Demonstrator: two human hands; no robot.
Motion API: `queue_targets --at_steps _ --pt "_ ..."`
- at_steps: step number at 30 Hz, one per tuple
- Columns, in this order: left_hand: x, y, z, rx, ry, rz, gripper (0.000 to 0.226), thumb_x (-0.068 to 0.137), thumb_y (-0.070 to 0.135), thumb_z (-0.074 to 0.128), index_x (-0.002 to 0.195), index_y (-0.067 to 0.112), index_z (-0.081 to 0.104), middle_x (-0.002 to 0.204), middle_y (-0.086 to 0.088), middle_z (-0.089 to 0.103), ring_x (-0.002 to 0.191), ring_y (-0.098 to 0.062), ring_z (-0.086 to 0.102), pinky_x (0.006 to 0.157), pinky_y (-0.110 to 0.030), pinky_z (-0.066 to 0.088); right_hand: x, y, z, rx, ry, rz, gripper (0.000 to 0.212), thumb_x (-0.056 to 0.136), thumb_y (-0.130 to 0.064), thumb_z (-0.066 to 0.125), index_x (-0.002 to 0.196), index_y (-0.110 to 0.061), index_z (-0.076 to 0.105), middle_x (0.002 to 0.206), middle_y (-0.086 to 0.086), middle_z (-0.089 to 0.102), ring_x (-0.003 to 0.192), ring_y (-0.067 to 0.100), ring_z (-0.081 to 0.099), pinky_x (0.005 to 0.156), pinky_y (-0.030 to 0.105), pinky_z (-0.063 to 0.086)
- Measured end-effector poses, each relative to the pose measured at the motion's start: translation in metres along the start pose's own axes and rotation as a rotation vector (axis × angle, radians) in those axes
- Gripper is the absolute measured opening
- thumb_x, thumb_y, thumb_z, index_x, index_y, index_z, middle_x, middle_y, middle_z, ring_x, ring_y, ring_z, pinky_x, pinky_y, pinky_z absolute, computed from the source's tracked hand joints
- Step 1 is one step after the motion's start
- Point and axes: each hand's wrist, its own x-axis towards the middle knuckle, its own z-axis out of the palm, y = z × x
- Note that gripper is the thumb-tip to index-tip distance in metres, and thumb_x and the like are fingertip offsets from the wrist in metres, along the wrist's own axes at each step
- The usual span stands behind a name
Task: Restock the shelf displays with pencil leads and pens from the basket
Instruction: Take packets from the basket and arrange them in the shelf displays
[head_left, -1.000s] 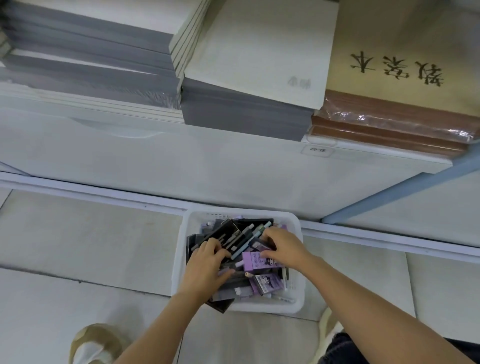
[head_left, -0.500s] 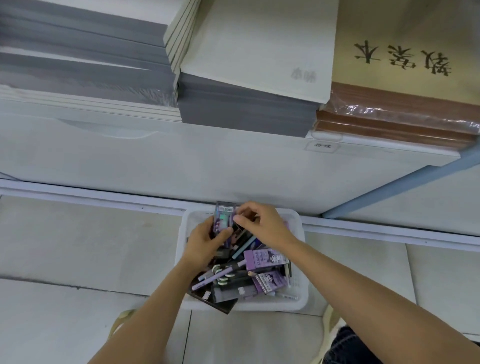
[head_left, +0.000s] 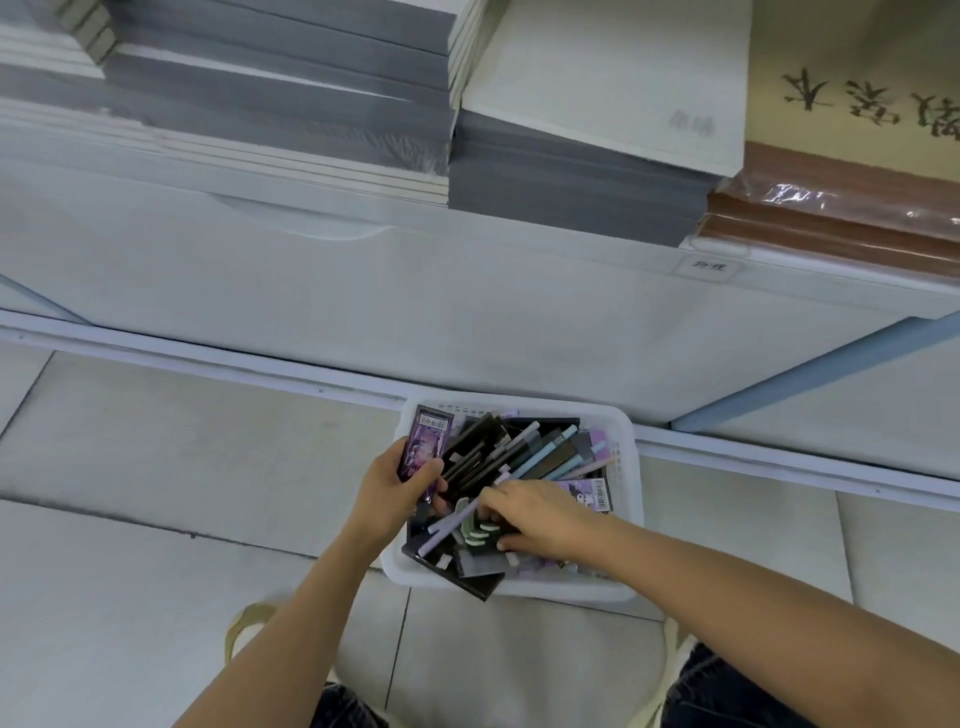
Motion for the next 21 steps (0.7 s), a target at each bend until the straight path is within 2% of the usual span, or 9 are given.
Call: queue_targets --at_steps 4,8,12,13,15,18,20,21 --pt "-0.005 -0.001 0.001 -0.002 -0.009 -0.026 0.009 0.094 0.016 0.061 0.102 0.011 0.06 0.074 -0.007 0.07 0.064 -0.02 0.066 0.066 -0.037 0.055 -0.003 0.001 -0.005 -0.027 -0.084 -0.047 0.038 0.087 -0.023 0.067 0.121 -0.013 0.056 0.117 0.005 0.051 0.105 0.022 0.052 0.084 0.035 0.045" --pt "-0.009 -0.001 0.005 0.012 -0.027 -0.026 0.008 0.095 0.015 0.06 0.102 0.012 0.06 0.072 -0.005 0.071 0.065 -0.017 0.066 0.065 -0.031 0.056 -0.007 0.006 -0.008 0.054 -0.105 -0.046 0.033 0.086 -0.022 0.068 0.115 -0.015 0.058 0.114 0.003 0.054 0.102 0.02 0.052 0.079 0.031 0.042" --pt "-0.01 0.004 0.009 0.032 -0.041 -0.026 0.008 0.095 0.015 0.059 0.102 0.01 0.059 0.071 -0.007 0.07 0.064 -0.018 0.065 0.064 -0.027 0.056 -0.01 0.012 -0.012 0.13 -0.167 -0.023 0.036 0.09 -0.025 0.064 0.124 -0.016 0.061 0.116 0.005 0.06 0.105 0.019 0.053 0.089 0.034 0.043" --pt "-0.011 0.006 0.01 0.027 -0.042 -0.029 0.008 0.095 0.015 0.058 0.101 0.009 0.059 0.071 -0.006 0.07 0.063 -0.017 0.065 0.062 -0.024 0.055 -0.01 0.012 -0.016 0.158 -0.132 -0.009 0.031 0.091 -0.026 0.063 0.12 -0.015 0.065 0.112 0.005 0.062 0.101 0.018 0.054 0.087 0.033 0.043" --pt "-0.011 0.011 0.012 0.0 -0.037 -0.028 0.009 0.096 0.015 0.058 0.1 0.007 0.06 0.071 -0.005 0.069 0.063 -0.017 0.064 0.061 -0.023 0.054 -0.012 0.016 -0.031 0.285 0.042 0.075 0.022 0.092 -0.026 0.063 0.105 -0.01 0.07 0.099 0.004 0.065 0.09 0.016 0.057 0.082 0.032 0.044" --pt "-0.01 0.03 0.018 -0.096 -0.024 0.001 0.018 0.095 0.021 0.061 0.1 0.004 0.061 0.076 -0.011 0.068 0.069 -0.023 0.064 0.072 -0.039 0.054 -0.015 0.019 -0.075 0.626 0.319 0.225 0.023 0.092 -0.029 0.065 0.106 -0.012 0.071 0.102 -0.005 0.068 0.092 0.007 0.06 0.084 0.025 0.046" --pt "-0.012 0.052 0.027 -0.187 -0.035 0.045 0.028 0.089 0.03 0.068 0.106 0.007 0.063 0.085 -0.012 0.069 0.078 -0.024 0.066 0.075 -0.036 0.055 -0.018 0.012 -0.108 0.761 0.373 0.187 0.016 0.092 -0.03 0.064 0.094 -0.015 0.071 0.079 -0.011 0.06 0.07 0.001 0.052 0.065 0.019 0.04" --pt "-0.013 0.065 0.034 -0.219 -0.056 0.071 0.035 0.085 0.033 0.071 0.111 0.011 0.063 0.092 -0.009 0.072 0.084 -0.022 0.068 0.076 -0.032 0.056 -0.02 0.006 -0.122 0.79 0.393 0.148 0.02 0.093 -0.029 0.064 0.088 -0.01 0.07 0.069 -0.01 0.053 0.06 0.001 0.045 0.058 0.018 0.034"
